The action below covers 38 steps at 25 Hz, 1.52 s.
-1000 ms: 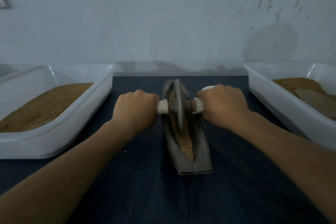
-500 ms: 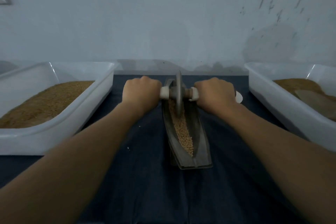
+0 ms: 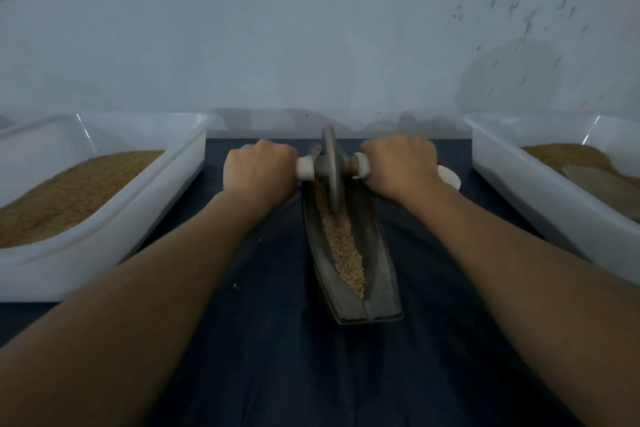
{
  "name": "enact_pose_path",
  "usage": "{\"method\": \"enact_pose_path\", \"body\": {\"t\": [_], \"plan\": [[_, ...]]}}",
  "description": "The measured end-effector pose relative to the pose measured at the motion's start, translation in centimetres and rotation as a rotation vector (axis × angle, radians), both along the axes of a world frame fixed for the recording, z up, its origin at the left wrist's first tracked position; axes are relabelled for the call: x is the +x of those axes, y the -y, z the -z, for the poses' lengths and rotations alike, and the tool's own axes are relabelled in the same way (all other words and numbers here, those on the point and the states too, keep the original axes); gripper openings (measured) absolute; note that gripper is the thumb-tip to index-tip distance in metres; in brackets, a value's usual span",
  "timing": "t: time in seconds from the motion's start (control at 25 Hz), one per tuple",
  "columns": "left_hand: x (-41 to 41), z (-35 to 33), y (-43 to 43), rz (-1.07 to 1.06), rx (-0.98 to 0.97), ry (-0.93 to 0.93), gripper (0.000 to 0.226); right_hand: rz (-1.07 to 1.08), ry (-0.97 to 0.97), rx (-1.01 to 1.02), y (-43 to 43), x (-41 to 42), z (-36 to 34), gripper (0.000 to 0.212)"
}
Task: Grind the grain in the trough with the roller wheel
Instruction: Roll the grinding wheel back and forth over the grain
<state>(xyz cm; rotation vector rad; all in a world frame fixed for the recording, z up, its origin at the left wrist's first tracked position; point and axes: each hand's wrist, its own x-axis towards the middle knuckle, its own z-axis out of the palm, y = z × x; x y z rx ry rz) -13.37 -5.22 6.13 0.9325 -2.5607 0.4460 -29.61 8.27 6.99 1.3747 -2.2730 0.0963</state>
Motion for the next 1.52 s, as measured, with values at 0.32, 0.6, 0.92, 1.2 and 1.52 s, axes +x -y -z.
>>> {"method": "enact_pose_path", "body": {"t": [0.32, 0.6, 0.92, 1.2, 1.52], "plan": [[5.8, 2.2, -3.3, 0.236, -0.305, -0.101, 0.054, -0.181, -0.295, -0.153, -7.7, 1.6, 2.2, 0.035], [-0.6, -0.8, -0.7, -0.006, -0.069, 0.035, 0.012, 0.026, 0.113, 0.003, -0.1, -0.6, 0.9, 0.016], [6.2, 2.0, -4.5, 0.184, -0.215, -0.063, 0.062, -0.183, -0.324, -0.191, -7.4, 1.7, 1.8, 0.037], [0.3, -0.3, -1.2, -0.003, -0.026, 0.033, 0.004, 0.046, 0.074, 0.02, -1.2, 0.0, 0.9, 0.02], [5.9, 1.7, -4.7, 0.134, -0.21, -0.034, 0.044, -0.165, -0.268, -0.088, -7.6, 2.4, 1.4, 0.042]]}}
